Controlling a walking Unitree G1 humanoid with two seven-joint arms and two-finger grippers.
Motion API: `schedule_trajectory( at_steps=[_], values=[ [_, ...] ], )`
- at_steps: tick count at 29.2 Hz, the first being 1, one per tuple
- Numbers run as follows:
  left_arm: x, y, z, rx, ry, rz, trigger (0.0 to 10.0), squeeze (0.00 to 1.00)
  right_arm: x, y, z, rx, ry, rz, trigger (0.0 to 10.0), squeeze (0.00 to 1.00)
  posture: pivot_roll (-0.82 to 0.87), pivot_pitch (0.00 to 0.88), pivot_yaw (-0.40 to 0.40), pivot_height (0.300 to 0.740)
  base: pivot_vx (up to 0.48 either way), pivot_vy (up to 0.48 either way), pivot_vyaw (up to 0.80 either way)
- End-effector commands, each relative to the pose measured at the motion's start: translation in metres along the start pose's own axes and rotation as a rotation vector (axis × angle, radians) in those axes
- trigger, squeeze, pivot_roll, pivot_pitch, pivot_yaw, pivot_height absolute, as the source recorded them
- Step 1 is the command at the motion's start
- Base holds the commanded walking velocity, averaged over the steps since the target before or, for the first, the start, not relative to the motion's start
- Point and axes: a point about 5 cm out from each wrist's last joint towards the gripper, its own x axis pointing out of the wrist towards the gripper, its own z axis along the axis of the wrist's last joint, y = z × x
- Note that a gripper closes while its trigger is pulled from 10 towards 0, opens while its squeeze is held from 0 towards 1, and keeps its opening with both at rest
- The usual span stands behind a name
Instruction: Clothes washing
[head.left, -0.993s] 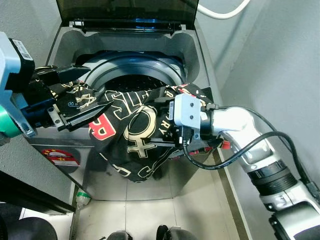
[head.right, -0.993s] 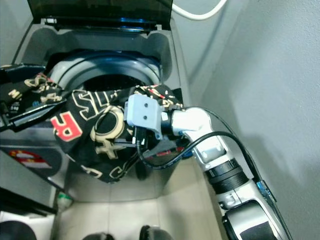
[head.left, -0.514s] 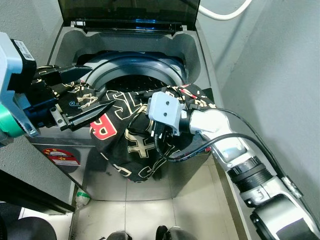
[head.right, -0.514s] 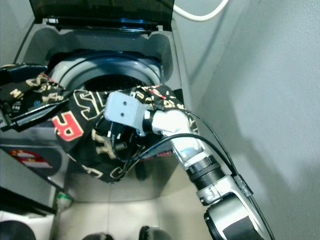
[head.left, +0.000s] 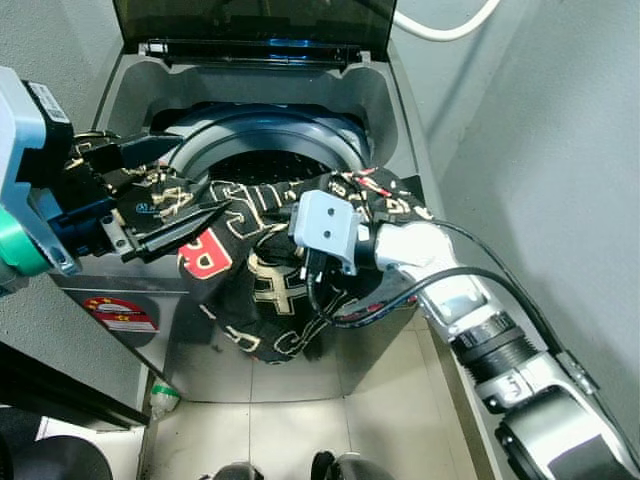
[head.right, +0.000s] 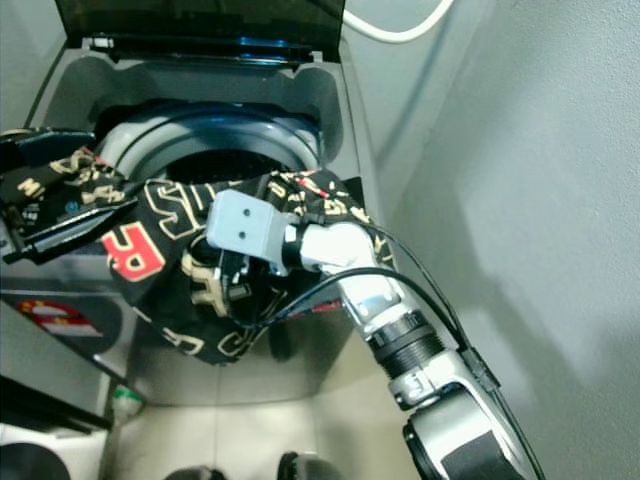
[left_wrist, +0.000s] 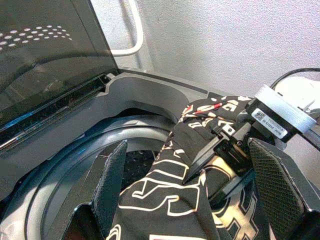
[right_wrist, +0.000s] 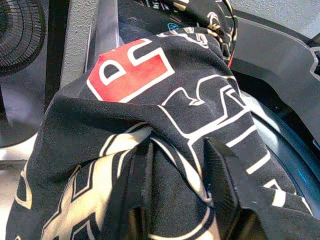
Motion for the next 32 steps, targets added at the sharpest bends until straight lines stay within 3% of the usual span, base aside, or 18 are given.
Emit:
schedule_trajectory(
  at_steps=[1, 16, 18, 20, 21, 22, 25, 26, 30, 32],
  values=[
    [0.001, -0.003, -0.001, 0.007, 0.002, -0.008, 10.0, 0.00, -0.001, -0.001, -0.003, 0.009, 0.010, -0.004, 0.0, 0.00, 0.17, 0.088, 0.004, 0.740, 0.000, 0.000, 0.00],
    [0.001, -0.002, -0.001, 0.011, -0.001, -0.008, 10.0, 0.00, -0.001, -0.011, 0.004, 0.020, -0.045, -0.080, 0.0, 0.00, 0.17, 0.091, 0.008, 0.740, 0.000, 0.000, 0.00],
    [0.001, -0.001, -0.001, 0.013, -0.001, -0.007, 10.0, 0.00, 0.001, -0.019, 0.010, 0.017, -0.077, -0.131, 0.0, 0.00, 0.17, 0.092, 0.008, 0.740, 0.000, 0.000, 0.00],
    [0.002, -0.001, 0.000, 0.015, -0.006, -0.009, 10.0, 0.00, 0.006, -0.043, 0.029, 0.006, -0.152, -0.281, 0.0, 0.00, 0.16, 0.092, 0.009, 0.740, 0.000, 0.000, 0.00],
    [0.003, -0.002, 0.000, 0.015, -0.012, -0.011, 10.0, 0.00, 0.008, -0.053, 0.039, -0.001, -0.188, -0.342, 3.9, 0.00, 0.16, 0.092, 0.009, 0.740, 0.000, 0.000, 0.00],
    [0.004, -0.002, 0.001, 0.016, -0.016, -0.013, 10.0, 0.00, 0.010, -0.062, 0.047, -0.015, -0.215, -0.382, 10.0, 0.00, 0.16, 0.091, 0.008, 0.740, 0.000, 0.000, 0.00],
    [0.005, -0.002, 0.001, 0.017, -0.020, -0.015, 10.0, 0.00, 0.012, -0.068, 0.054, -0.032, -0.233, -0.405, 10.0, 0.00, 0.16, 0.091, 0.008, 0.740, 0.000, 0.000, 0.00],
    [0.007, -0.002, 0.003, 0.023, -0.033, -0.019, 10.0, 0.00, 0.024, -0.083, 0.074, -0.082, -0.256, -0.453, 10.0, 0.00, 0.17, 0.088, 0.005, 0.740, 0.000, 0.000, 0.00],
    [0.008, -0.002, 0.004, 0.025, -0.038, -0.020, 10.0, 0.00, 0.030, -0.089, 0.082, -0.102, -0.260, -0.471, 10.0, 0.00, 0.17, 0.087, 0.006, 0.740, 0.000, 0.000, 0.00],
    [0.009, -0.003, 0.005, 0.025, -0.045, -0.023, 10.0, 0.00, 0.042, -0.105, 0.105, -0.127, -0.274, -0.576, 10.0, 0.00, 0.18, 0.077, 0.006, 0.740, 0.000, 0.000, 0.00]
  ],
)
